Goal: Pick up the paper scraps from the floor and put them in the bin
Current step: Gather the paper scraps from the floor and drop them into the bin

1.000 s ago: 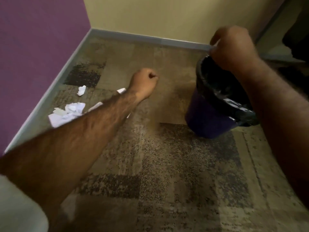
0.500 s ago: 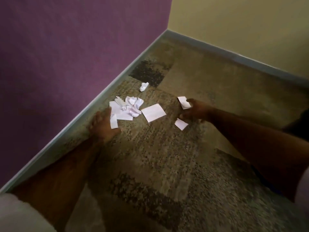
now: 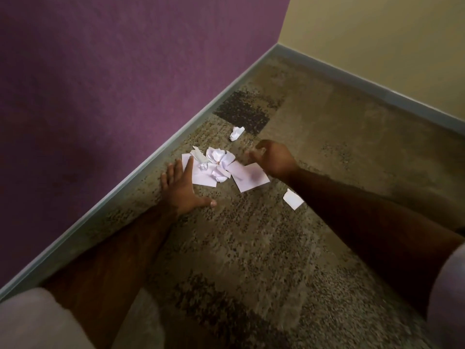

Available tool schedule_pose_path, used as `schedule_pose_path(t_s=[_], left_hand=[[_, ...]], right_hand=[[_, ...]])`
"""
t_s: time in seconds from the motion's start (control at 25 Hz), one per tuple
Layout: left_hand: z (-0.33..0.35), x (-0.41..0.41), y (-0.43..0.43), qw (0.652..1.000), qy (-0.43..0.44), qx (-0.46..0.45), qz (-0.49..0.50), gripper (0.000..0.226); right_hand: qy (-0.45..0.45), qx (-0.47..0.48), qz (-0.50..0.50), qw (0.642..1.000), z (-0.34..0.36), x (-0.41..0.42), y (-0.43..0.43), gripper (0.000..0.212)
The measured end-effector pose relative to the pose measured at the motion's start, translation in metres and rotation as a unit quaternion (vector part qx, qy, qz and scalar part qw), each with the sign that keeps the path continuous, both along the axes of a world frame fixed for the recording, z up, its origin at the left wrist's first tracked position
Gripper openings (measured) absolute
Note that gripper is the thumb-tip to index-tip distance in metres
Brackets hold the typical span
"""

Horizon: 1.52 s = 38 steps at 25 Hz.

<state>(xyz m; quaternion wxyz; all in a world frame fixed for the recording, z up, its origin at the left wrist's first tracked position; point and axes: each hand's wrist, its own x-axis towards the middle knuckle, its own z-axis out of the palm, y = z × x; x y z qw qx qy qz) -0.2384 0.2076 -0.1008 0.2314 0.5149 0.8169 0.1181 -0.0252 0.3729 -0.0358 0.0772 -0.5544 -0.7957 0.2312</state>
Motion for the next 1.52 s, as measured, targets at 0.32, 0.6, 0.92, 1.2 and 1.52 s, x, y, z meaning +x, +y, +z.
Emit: schedule_pose_path(t_s=[0.32, 0.6, 0.92, 1.2, 1.52], left_hand=[[-0.001, -0.002, 0.004, 1.000, 0.018, -0.005, -0.017, 0.142], [-0.005, -0.004, 0.001, 0.999, 0.008, 0.010, -0.038, 0.135], [-0.005, -0.003, 0.003, 1.000, 0.005, 0.018, -0.021, 0.136], [0.004, 0.002, 0.001, 0.998, 0.023, -0.032, -0.048, 0.125], [0.032, 0.057, -0.001, 0.990, 0.015, -0.061, -0.123, 0.104]], right_hand=[[-0.103, -0.047, 0.134, 0.984, 0.006, -0.061, 0.047, 0.063], [-0.104, -0.053, 0.190, 0.975, -0.038, -0.097, 0.058, 0.061], [-0.136, -0.026, 0.373, 0.917, -0.018, -0.063, -0.013, 0.067], [-0.089, -0.056, 0.281, 0.954, 0.022, 0.016, -0.050, 0.091], [-0.204, -0.214, 0.110, 0.949, 0.006, 0.123, -0.030, 0.146]])
